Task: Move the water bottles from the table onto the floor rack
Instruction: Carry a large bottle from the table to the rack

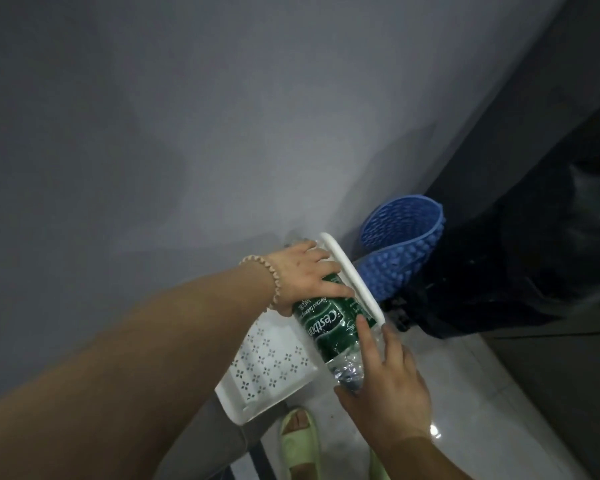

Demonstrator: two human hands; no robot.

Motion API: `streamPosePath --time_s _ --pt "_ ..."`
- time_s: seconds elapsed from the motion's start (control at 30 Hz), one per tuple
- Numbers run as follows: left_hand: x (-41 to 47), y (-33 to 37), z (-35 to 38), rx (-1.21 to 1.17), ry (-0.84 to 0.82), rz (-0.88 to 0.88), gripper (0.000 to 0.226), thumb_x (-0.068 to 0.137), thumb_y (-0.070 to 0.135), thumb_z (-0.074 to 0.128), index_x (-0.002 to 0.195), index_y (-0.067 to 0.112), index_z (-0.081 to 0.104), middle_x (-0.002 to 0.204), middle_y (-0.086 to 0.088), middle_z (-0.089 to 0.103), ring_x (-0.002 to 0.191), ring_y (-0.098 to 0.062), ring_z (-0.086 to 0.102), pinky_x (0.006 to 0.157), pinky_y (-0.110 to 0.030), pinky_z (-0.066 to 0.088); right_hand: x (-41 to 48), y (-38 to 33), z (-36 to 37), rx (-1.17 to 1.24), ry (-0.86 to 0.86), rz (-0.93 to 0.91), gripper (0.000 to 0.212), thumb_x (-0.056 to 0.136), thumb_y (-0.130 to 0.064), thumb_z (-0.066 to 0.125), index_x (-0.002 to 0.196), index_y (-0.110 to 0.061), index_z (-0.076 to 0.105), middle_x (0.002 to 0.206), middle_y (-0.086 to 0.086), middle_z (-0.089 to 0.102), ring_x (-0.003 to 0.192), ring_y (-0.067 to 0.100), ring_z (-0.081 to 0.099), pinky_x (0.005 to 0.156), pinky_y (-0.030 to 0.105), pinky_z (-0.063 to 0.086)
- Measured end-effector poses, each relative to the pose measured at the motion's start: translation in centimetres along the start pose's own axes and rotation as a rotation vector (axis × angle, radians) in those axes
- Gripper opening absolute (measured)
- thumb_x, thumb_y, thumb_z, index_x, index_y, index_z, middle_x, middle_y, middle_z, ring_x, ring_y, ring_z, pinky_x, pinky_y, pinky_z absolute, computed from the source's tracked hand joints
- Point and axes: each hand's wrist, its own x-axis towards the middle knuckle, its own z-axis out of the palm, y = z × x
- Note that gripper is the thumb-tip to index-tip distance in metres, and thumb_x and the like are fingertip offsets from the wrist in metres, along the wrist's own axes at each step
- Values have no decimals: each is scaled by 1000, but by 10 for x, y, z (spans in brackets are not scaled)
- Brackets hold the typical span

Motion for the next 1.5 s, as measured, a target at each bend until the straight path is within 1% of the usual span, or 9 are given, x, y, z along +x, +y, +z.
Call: streamPosePath --time_s 0.13,0.3,0.53,0.67,0.77,0.97,1.13,1.33,1.5 --pt "10 -12 16 -5 38 29 113 56 42 84 141 38 10 143 -12 33 132 -35 29 110 -54 21 10 -1 12 -19 7 20 114 68 -63 65 143 -39 -19 150 6 22 128 25 33 95 36 44" --pt "10 -16 35 -2 64 30 116 56 43 85 144 37 10 144 -12 32 132 -35 28 110 -52 18 16 -5 22 -6 19 19 119 71 -62 63 131 -43 -38 153 7 18 131 28 28 102 39 39" --pt "1 -11 48 -74 86 -61 102 75 15 72 145 38 2 151 -10 23 139 -31 17 113 -45 5 20 -12 30 5 16 41 116 69 -64 66 139 -43 -25 153 9 18 133 30 29 99 42 41" --pt "-9 2 53 -43 187 -177 84 86 14 59 147 34 5 150 -11 25 138 -29 19 114 -46 10 17 -12 29 -13 2 46 119 68 -65 65 141 -39 -25 155 9 10 136 32 24 98 43 42" --pt "-14 15 58 -72 164 -290 85 88 14 54 146 32 -5 154 -12 15 141 -30 11 115 -48 11 17 -12 25 -50 -7 12 116 69 -65 65 146 -32 -16 155 13 9 138 34 21 96 42 45" --pt "-20 49 48 -105 155 -432 96 86 9 55 142 29 -21 157 -9 -2 143 -28 1 111 -45 -4 9 -13 15 -122 -25 -90 114 79 -64 56 131 -31 -41 157 13 -7 142 35 5 110 45 28" --pt "-32 82 23 -124 150 -572 94 87 17 56 142 28 -21 157 -7 -10 143 -27 -4 111 -47 -6 -6 -12 -7 -220 2 -173 109 84 -65 48 128 -29 -45 156 15 -14 142 36 1 112 50 23" --pt "-53 144 -15 -174 116 -823 91 89 20 50 140 26 -26 156 -7 -15 143 -27 -8 112 -52 -5 -34 1 -42 -241 36 -305 102 83 -60 54 144 -30 -21 155 12 -17 142 35 -3 113 52 13" --pt "-66 228 -63 -208 65 -1020 91 89 24 52 142 25 -22 155 -6 -19 143 -24 -12 110 -50 -10 -85 40 -83 -232 98 -472 97 83 -54 57 146 -30 -13 156 10 -15 142 34 -8 114 52 6"
